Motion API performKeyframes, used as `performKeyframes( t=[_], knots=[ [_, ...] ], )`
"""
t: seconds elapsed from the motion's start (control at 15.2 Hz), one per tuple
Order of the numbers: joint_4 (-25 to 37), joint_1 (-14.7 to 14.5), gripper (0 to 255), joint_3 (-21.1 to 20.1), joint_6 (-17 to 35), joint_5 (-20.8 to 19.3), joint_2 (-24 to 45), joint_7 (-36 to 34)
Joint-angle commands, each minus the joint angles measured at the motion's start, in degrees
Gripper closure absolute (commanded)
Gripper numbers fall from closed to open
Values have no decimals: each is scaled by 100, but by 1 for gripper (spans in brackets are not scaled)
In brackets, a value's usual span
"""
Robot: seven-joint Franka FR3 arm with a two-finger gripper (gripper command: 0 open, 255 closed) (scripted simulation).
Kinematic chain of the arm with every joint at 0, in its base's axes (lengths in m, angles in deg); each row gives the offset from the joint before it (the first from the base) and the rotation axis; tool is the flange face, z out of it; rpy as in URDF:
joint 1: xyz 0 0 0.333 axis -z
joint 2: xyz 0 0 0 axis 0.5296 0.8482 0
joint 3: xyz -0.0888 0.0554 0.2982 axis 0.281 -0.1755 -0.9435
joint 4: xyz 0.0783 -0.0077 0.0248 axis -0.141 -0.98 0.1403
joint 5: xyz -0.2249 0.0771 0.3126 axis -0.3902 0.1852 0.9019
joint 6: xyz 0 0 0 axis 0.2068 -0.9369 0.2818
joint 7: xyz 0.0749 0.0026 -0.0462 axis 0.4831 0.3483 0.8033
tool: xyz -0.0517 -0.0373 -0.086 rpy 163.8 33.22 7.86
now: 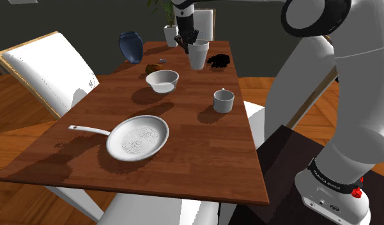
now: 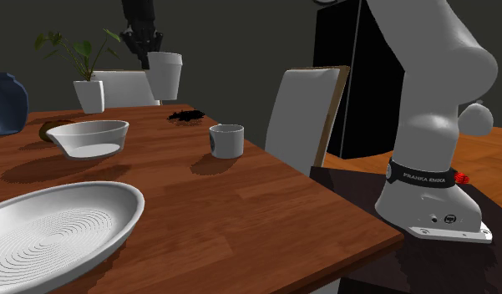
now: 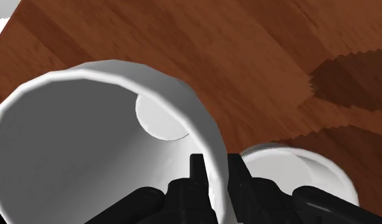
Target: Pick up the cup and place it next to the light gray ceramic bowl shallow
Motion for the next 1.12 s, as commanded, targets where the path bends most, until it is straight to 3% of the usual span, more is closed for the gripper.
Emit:
performKeyframes(
  t=[0.0,0.07,0.2,0.4,1.06],
  knots=[
    [1207,-111,255,86,-434,-100,737,202],
    [3069,-372,255,221,-1168,-202,1805,470],
    [2204,-235,255,186,-715,-153,1418,362],
    [1536,-124,255,147,-307,-138,1177,271],
    [284,55,255,118,640,-139,905,82]
  ],
)
